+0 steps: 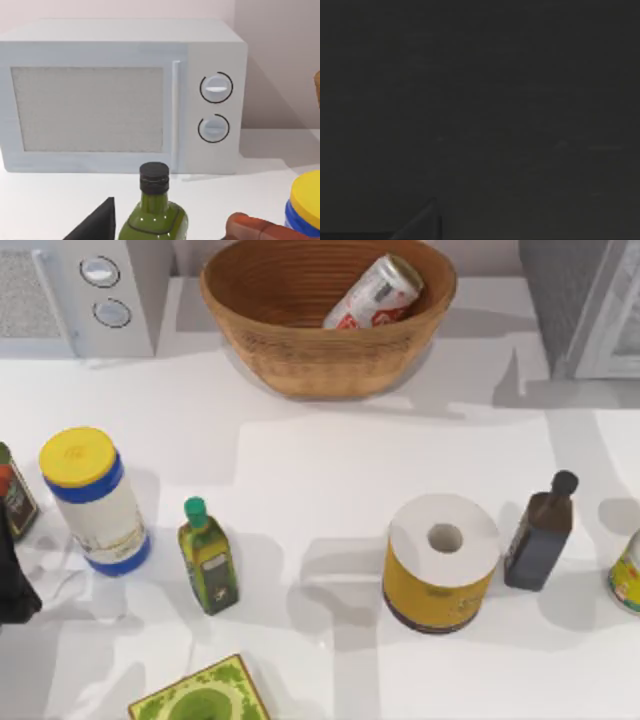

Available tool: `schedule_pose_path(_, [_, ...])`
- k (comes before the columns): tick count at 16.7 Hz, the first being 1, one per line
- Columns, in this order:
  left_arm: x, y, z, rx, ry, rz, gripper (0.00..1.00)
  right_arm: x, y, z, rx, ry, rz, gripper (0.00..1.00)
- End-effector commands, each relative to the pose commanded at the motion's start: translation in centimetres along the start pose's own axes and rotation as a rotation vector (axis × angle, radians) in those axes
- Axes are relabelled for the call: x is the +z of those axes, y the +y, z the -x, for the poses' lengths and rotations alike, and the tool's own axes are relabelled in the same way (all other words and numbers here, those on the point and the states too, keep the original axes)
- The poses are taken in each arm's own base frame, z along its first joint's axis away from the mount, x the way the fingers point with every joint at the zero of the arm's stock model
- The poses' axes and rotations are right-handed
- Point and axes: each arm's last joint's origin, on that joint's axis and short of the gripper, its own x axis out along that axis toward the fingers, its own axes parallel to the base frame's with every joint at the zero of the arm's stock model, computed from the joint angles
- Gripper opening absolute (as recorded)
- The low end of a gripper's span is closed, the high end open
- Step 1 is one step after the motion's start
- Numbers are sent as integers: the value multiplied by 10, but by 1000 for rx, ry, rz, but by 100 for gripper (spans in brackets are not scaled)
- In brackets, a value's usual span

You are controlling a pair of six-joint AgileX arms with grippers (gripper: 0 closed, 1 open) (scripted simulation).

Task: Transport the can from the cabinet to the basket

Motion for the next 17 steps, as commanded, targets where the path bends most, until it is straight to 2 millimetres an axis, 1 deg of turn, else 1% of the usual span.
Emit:
schedule_pose_path(3, [0, 0, 0, 0, 0, 0, 100, -31, -15, 26, -1, 11, 5, 100])
schedule_pose_path(5, [0, 0, 0, 0, 0, 0, 100, -63, -23, 40, -3, 42, 14, 100])
schedule_pose_path(7, [0, 0, 0, 0, 0, 0, 100, -102, -30, 54, -5, 88, 24, 100])
schedule_pose_path(10, [0, 0, 0, 0, 0, 0, 100, -168, -40, 79, -1, 142, 29, 100])
schedule_pose_path(12, [0, 0, 0, 0, 0, 0, 100, -213, -45, 96, 5, 157, 26, 100])
schedule_pose_path(14, [0, 0, 0, 0, 0, 0, 100, -255, -49, 108, 10, 157, 20, 100])
schedule_pose_path(16, [0, 0, 0, 0, 0, 0, 100, -287, -53, 116, 15, 136, 15, 100])
schedule_pose_path(17, [0, 0, 0, 0, 0, 0, 100, -299, -54, 119, 17, 121, 13, 100])
